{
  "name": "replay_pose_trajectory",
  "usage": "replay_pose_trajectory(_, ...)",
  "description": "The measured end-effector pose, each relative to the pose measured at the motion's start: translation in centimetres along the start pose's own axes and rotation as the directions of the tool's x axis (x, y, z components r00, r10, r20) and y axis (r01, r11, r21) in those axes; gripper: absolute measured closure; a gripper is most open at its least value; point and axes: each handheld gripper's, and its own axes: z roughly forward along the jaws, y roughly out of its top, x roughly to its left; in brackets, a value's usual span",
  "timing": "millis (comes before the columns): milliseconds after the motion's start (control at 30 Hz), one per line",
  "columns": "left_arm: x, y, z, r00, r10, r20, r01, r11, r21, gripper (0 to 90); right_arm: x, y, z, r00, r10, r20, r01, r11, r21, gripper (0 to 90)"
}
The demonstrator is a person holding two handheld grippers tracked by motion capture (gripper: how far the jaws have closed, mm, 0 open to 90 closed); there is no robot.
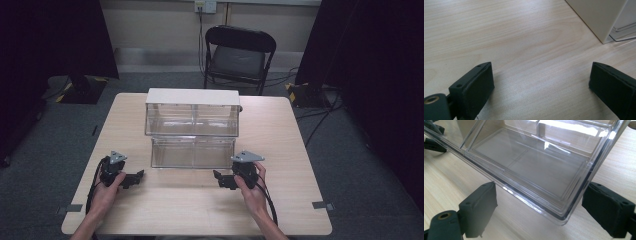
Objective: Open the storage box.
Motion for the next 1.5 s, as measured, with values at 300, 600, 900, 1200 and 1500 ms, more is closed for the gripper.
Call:
replay_pose_trajectory(300, 0.0, 0.0, 0.0, 1.0, 0.0, 0.0, 0.0, 1.0, 0.0, 5.4, 0.0, 0.09, -0.2, 1.0, 0.001, -0.007, -0.001, 1.0, -0.006, 11.9)
replay_pose_trajectory(600, 0.0, 0.0, 0.0, 1.0, 0.0, 0.0, 0.0, 1.0, 0.0, 5.3, 0.02, 0.33, -0.53, 0.9999, 0.002, -0.013, -0.003, 1.0, -0.026, 10.0)
replay_pose_trajectory(900, 0.0, 0.0, 0.0, 1.0, 0.0, 0.0, 0.0, 1.0, 0.0, 5.4, 0.0, 0.45, -0.63, 0.9999, 0.003, -0.016, -0.003, 1.0, -0.031, 9.7)
replay_pose_trajectory(1200, 0.0, 0.0, 0.0, 1.0, 0.0, 0.0, 0.0, 1.0, 0.0, 5.4, -0.03, 0.64, -0.78, 0.9998, 0.002, -0.022, -0.003, 0.999, -0.039, 8.9)
replay_pose_trajectory(1500, 0.0, 0.0, 0.0, 1.0, 0.0, 0.0, 0.0, 1.0, 0.0, 5.3, 0.02, 0.68, -0.78, 0.9998, -0.002, -0.019, 0.001, 0.999, -0.039, 8.6)
